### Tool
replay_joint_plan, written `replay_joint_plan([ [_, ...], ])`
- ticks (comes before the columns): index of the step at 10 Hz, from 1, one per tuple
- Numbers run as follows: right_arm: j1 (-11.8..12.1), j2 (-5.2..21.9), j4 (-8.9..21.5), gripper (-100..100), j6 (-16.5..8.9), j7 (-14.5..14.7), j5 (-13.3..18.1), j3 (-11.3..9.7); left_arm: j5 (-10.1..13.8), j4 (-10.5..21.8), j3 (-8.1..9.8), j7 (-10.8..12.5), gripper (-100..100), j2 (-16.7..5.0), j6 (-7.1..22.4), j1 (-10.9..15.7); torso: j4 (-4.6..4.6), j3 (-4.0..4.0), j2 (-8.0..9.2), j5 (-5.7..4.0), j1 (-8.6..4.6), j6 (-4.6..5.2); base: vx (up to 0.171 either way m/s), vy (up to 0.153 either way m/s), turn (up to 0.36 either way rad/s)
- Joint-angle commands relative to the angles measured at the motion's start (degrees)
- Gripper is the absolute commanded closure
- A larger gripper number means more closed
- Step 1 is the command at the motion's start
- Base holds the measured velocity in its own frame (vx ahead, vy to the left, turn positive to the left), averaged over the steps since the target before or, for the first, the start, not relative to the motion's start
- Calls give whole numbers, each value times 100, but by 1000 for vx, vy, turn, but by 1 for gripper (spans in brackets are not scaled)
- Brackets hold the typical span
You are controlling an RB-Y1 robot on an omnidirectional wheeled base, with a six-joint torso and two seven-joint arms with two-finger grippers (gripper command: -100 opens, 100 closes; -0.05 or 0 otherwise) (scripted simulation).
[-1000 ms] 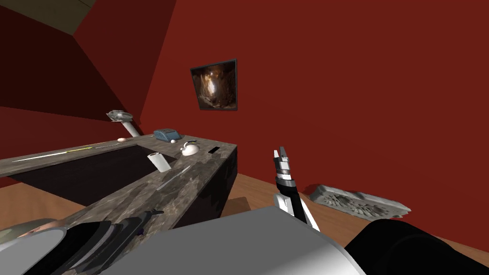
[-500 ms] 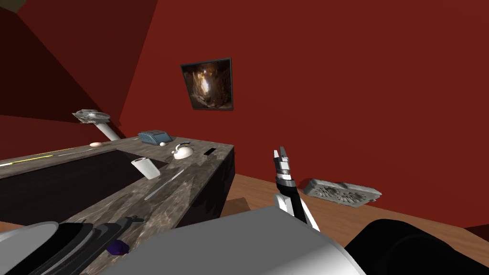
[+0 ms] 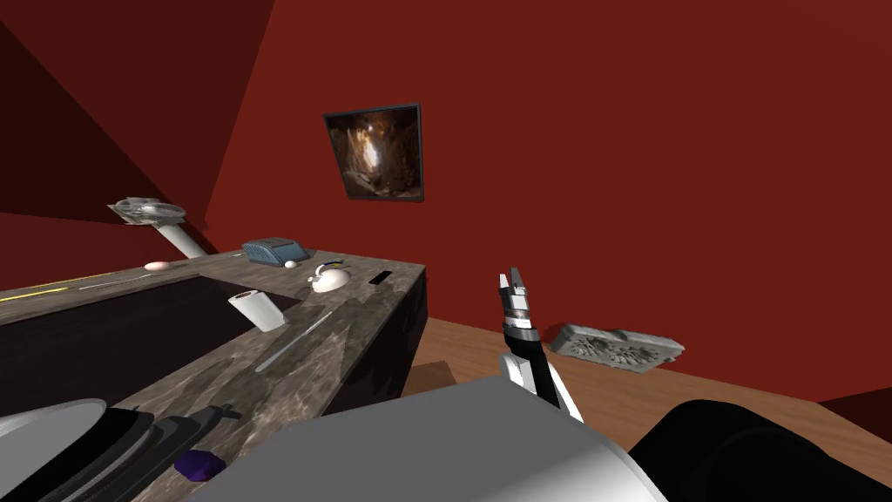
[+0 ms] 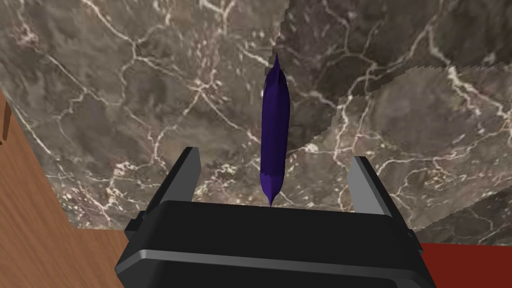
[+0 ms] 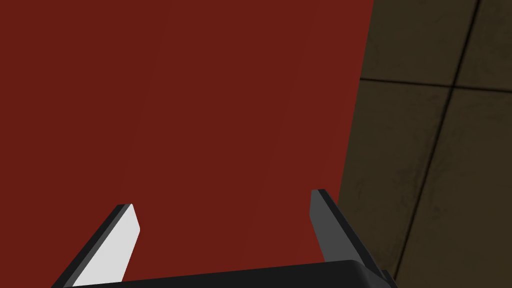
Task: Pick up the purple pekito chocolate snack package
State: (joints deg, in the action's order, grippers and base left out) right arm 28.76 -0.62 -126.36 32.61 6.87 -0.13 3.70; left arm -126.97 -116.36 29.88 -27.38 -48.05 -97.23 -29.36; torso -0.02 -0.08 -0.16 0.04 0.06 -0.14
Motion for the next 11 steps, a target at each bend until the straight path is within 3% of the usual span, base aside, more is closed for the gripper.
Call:
replay_joint_plan([
  [1, 0, 0, 0, 0, 0, 0, 0, 0, 3, 197, -9, 22, -100, -42, 74, 42, 0, 0, 0, 0, 0, 0, -45, -18, -218],
  [11, -1, 0, 0, 0, 0, 0, 0, 0, 23, 1751, -79, 200, -100, -377, 666, 377, 8, 20, 34, 0, 2, 1, -111, -18, -197],
])
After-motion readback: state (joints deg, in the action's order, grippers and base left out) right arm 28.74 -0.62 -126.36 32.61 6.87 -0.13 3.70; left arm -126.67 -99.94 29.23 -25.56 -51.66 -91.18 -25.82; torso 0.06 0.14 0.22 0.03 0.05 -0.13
